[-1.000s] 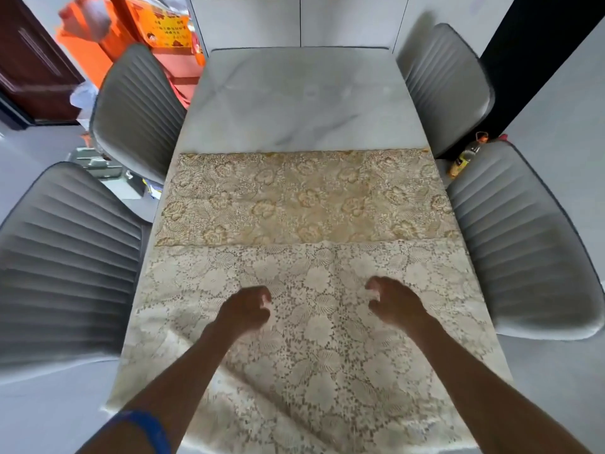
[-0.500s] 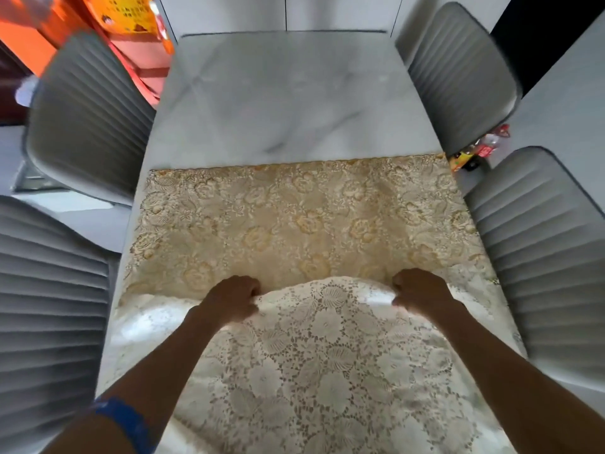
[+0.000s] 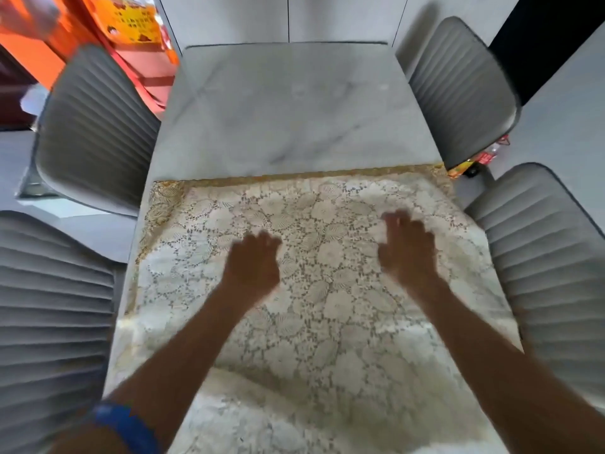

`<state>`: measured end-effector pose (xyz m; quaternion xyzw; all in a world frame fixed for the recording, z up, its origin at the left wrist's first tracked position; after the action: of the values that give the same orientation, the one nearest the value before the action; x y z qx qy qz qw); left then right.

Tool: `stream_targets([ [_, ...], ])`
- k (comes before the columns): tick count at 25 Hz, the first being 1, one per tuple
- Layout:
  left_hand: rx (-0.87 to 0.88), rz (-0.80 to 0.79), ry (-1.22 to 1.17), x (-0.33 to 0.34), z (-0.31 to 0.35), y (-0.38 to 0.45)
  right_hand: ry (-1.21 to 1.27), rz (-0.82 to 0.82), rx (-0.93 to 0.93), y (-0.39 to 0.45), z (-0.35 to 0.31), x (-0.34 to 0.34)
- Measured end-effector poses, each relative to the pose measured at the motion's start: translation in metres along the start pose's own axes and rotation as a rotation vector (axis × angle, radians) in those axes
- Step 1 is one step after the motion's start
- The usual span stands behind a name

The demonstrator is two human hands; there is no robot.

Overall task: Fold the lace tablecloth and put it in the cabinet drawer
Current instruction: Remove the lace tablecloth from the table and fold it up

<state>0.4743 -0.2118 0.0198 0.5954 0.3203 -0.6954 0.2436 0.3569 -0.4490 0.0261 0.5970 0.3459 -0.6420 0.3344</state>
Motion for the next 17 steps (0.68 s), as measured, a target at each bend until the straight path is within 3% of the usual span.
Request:
stream_targets([
  [3, 0.098, -0.321, -0.063, 0.075, 0.033, -0.071, -0.009, -0.26, -0.067, -0.074, -0.01, 0.069],
  [5, 0.016, -0.339, -0.058, 0.091, 0.03, -0.079, 0.076, -0.423, -0.069, -0.101, -0.007, 0.097],
  [8, 0.029, -0.346, -0.002, 0.084, 0.051, -0.049, 0.195, -0.498, -0.063, -0.102, 0.008, 0.099],
  [13, 0.207, -0.414, -0.089, 0.079, 0.137, -0.005, 0.264, -0.382, 0.01, -0.067, 0.05, 0.075],
  [17, 0.091, -0.481, -0.208, 0.093, 0.204, 0.044, 0.339, -0.242, 0.184, 0.0, 0.127, 0.068],
])
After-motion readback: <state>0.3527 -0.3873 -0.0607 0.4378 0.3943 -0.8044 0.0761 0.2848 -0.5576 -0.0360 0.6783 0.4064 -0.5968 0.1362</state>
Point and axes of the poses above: each hand's wrist, its own y-axis towards the middle knuckle, its own x-axis out of the palm, z = x × y, the point moved 6 cm from there along y, towards the middle knuckle, and after that the axes turned 2 degrees about -y, right-handed, at the moved point
